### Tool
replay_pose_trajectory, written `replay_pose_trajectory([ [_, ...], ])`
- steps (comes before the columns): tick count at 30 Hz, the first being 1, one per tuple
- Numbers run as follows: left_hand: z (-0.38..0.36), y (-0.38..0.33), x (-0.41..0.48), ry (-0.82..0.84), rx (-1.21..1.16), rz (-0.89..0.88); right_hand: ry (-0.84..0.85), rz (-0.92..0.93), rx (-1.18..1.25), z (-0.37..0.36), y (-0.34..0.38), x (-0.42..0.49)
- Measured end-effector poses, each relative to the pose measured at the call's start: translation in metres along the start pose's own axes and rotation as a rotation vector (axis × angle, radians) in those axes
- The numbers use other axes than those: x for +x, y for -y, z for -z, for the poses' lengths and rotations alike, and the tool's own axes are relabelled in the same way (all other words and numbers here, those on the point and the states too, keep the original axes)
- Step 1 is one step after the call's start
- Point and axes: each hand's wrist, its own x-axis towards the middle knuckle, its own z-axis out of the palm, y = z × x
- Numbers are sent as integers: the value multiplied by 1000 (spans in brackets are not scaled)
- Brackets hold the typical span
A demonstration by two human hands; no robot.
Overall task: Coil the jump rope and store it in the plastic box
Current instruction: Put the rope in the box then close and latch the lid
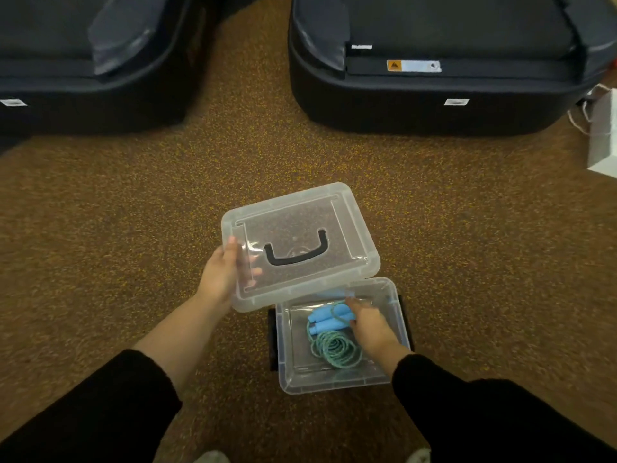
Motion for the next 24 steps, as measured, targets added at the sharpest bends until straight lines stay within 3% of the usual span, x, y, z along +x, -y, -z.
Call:
replay_pose_trajectory([
  [6,1,5,7,-23,2,26,2,-14,-52,-13,1,16],
  [24,11,21,3,-29,39,92,184,412,-398,-39,30,0],
])
